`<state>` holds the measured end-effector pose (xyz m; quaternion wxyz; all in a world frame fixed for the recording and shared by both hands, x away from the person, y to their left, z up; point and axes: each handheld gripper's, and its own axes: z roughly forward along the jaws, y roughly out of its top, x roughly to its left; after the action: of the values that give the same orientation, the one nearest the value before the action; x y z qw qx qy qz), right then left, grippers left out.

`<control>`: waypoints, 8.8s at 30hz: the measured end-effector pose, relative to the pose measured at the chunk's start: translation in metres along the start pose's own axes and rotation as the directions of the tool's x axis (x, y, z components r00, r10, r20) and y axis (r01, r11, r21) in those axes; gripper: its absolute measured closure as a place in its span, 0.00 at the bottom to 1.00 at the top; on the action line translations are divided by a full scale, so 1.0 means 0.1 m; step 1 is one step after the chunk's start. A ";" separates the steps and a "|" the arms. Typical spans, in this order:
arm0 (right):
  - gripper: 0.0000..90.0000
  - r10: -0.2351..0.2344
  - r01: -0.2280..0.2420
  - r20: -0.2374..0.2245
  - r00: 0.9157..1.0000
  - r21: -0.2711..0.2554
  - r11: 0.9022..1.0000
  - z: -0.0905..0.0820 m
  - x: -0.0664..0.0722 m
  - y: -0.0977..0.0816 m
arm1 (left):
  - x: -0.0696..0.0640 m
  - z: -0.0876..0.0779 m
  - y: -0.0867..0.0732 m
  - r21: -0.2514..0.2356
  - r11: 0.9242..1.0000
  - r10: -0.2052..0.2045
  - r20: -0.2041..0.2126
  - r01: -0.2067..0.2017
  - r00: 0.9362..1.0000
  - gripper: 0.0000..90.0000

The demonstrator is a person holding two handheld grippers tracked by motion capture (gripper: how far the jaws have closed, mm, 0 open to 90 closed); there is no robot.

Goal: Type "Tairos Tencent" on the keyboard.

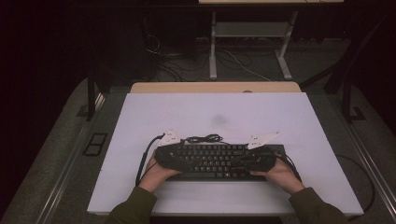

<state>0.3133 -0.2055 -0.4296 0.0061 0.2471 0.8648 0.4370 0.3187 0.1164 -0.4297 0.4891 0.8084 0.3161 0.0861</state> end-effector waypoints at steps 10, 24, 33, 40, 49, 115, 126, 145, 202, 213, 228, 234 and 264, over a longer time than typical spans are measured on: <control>0.99 -0.005 0.005 0.008 1.000 0.043 0.999 0.01 0.00 -0.01 | 0.00 0.01 0.00 0.001 1.000 -0.003 -0.001 0.003 1.000 0.03; 0.99 -0.042 0.041 0.005 0.999 0.089 0.995 0.05 0.02 -0.03 | 0.00 0.01 -0.01 0.004 1.000 -0.005 -0.001 0.005 1.000 0.03; 0.99 -0.062 0.059 0.017 0.998 0.101 0.993 0.07 0.04 -0.04 | 0.00 0.02 -0.01 0.014 1.000 -0.004 -0.003 0.004 1.000 0.04; 0.99 -0.067 0.064 0.021 0.998 0.102 0.993 0.06 0.04 -0.04 | 0.00 0.03 -0.01 0.016 1.000 -0.002 -0.013 0.002 1.000 0.07; 0.99 -0.068 0.066 0.020 0.997 0.100 0.993 0.06 0.04 -0.05 | 0.01 0.04 -0.02 0.022 1.000 -0.011 -0.030 0.012 0.999 0.22; 0.99 -0.075 0.072 0.026 0.997 0.102 0.992 0.07 0.05 -0.05 | 0.00 0.06 0.00 0.165 0.986 0.006 -0.001 -0.006 1.000 0.99; 0.99 -0.071 0.068 0.024 0.997 0.100 0.993 0.06 0.05 -0.05 | 0.00 0.01 0.00 0.131 0.991 -0.001 -0.004 0.002 1.000 0.79; 0.59 -0.002 0.002 0.008 1.000 0.000 1.000 0.01 0.00 -0.02 | -0.01 -0.04 -0.03 0.087 0.996 -0.004 -0.003 0.005 1.000 0.27; 0.34 -0.002 0.004 0.020 1.000 -0.066 0.998 0.25 -0.06 0.20 | 0.07 -0.48 -0.27 0.032 0.999 -0.028 -0.130 0.032 0.991 0.51; 0.34 -0.005 0.006 0.014 1.000 -0.067 0.998 0.28 -0.07 0.23 | 0.12 -0.53 -0.31 0.073 0.997 -0.032 -0.121 0.041 0.992 0.93; 0.34 -0.005 0.006 0.016 1.000 -0.064 0.998 0.27 -0.06 0.23 | 0.13 -0.52 -0.33 0.110 0.993 -0.038 -0.131 0.052 0.991 0.99; 0.34 -0.007 0.008 0.016 1.000 -0.063 0.998 0.28 -0.06 0.23 | 0.13 -0.51 -0.34 0.122 0.991 -0.034 -0.133 0.050 0.991 0.99; 0.34 -0.005 0.006 0.018 1.000 -0.061 0.998 0.28 -0.06 0.23 | 0.13 -0.50 -0.34 0.128 0.991 -0.032 -0.136 0.050 0.990 0.99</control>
<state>0.3345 -0.1754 -0.4310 0.0225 0.2484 0.8515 0.4612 0.2920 0.1719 -0.4356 0.4143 0.8244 0.3698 0.1091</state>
